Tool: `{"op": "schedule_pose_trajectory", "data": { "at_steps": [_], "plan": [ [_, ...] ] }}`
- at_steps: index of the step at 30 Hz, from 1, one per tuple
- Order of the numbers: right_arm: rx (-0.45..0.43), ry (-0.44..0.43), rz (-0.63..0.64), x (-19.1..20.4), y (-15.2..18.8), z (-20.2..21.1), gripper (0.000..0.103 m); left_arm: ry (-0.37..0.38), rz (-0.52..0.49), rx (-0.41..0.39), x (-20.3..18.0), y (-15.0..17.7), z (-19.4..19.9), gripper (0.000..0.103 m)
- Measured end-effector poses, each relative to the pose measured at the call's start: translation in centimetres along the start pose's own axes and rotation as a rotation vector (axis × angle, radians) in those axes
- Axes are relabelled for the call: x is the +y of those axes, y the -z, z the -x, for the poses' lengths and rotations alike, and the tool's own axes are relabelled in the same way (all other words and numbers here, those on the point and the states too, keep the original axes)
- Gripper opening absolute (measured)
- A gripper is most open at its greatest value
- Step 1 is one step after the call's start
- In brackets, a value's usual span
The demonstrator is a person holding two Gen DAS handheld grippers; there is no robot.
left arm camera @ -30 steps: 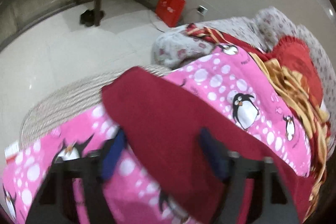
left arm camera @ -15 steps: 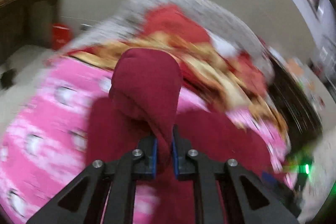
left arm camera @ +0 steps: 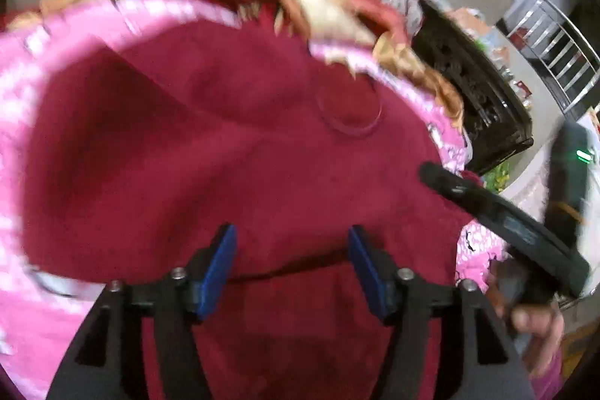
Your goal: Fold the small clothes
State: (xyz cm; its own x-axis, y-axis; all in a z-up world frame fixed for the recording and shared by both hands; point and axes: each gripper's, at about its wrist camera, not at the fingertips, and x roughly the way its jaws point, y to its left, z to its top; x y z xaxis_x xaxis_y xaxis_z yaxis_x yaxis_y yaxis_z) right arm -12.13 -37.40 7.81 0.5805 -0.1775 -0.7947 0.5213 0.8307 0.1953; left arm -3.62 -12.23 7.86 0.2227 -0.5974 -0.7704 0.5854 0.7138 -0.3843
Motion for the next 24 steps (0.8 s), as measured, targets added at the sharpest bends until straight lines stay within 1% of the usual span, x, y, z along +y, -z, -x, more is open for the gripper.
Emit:
{"op": "schedule_pose_trajectory", "data": {
  "at_steps": [1,2,3,4,5,7,8,9,11,12,13,14,15,17,18,19,21,23,24],
  "plan": [
    [0.004,-0.05,0.008,0.6,-0.1,-0.3,0.085,-0.038,-0.02,-0.029,0.3,0.2,1.2,0.075],
    [0.005,-0.075,0.012,0.9,-0.2,-0.5,0.084,-0.094,-0.043,-0.073,1.0,0.4,2.8,0.082],
    [0.008,-0.096,0.02,1.4,-0.2,-0.8,0.084,-0.141,-0.057,-0.11,1.9,0.6,4.1,0.084],
    [0.013,-0.104,0.031,1.9,-0.1,-1.2,0.084,-0.178,-0.065,-0.13,2.5,0.7,4.7,0.084],
    [0.024,-0.101,0.05,2.5,-0.1,-1.7,0.084,-0.235,-0.073,-0.144,3.7,0.9,5.3,0.084],
    [0.037,-0.055,0.079,3.2,0.2,-2.7,0.084,-0.319,-0.062,-0.133,5.9,1.2,5.3,0.084],
    [0.041,-0.026,0.087,3.4,0.3,-3.2,0.084,-0.342,-0.052,-0.126,6.2,1.5,4.9,0.084],
    [0.046,-0.003,0.095,3.4,0.4,-3.6,0.084,-0.373,-0.022,-0.114,7.6,1.7,4.8,0.084],
    [0.072,0.054,0.115,3.4,0.7,-5.0,0.083,-0.387,0.027,-0.107,9.4,1.9,5.1,0.084],
    [0.079,0.061,0.12,3.3,0.8,-5.5,0.074,-0.393,0.061,-0.106,10.2,2.0,5.1,0.084],
    [0.074,0.072,0.133,3.5,1.0,-5.9,0.07,-0.397,0.081,-0.106,10.8,2.2,5.2,0.084],
    [0.055,0.085,0.157,3.7,1.2,-5.9,0.059,-0.397,0.099,-0.109,11.4,2.4,5.5,0.084],
    [0.034,0.08,0.194,4.2,1.3,-5.7,0.036,-0.395,0.119,-0.117,11.7,2.4,5.6,0.084],
    [0.037,0.06,0.239,4.8,1.3,-5.2,0.013,-0.39,0.131,-0.129,11.6,2.4,6.0,0.084],
    [0.033,0.043,0.237,4.8,1.1,-4.6,0.01,-0.388,0.127,-0.137,11.3,2.2,6.3,0.084],
    [0.022,0.02,0.229,4.7,0.8,-3.9,0.01,-0.387,0.122,-0.142,11.0,1.9,6.3,0.084],
    [-0.027,-0.02,0.202,3.9,0.0,-1.3,0.01,-0.381,0.099,-0.159,10.0,1.3,6.3,0.084],
    [-0.094,0.019,0.193,2.9,-0.7,1.0,0.01,-0.371,0.07,-0.166,8.9,1.0,6.1,0.084],
    [-0.126,0.07,0.177,1.9,-1.0,2.0,0.01,-0.369,0.058,-0.162,8.6,1.0,5.8,0.084]
  ]
}}
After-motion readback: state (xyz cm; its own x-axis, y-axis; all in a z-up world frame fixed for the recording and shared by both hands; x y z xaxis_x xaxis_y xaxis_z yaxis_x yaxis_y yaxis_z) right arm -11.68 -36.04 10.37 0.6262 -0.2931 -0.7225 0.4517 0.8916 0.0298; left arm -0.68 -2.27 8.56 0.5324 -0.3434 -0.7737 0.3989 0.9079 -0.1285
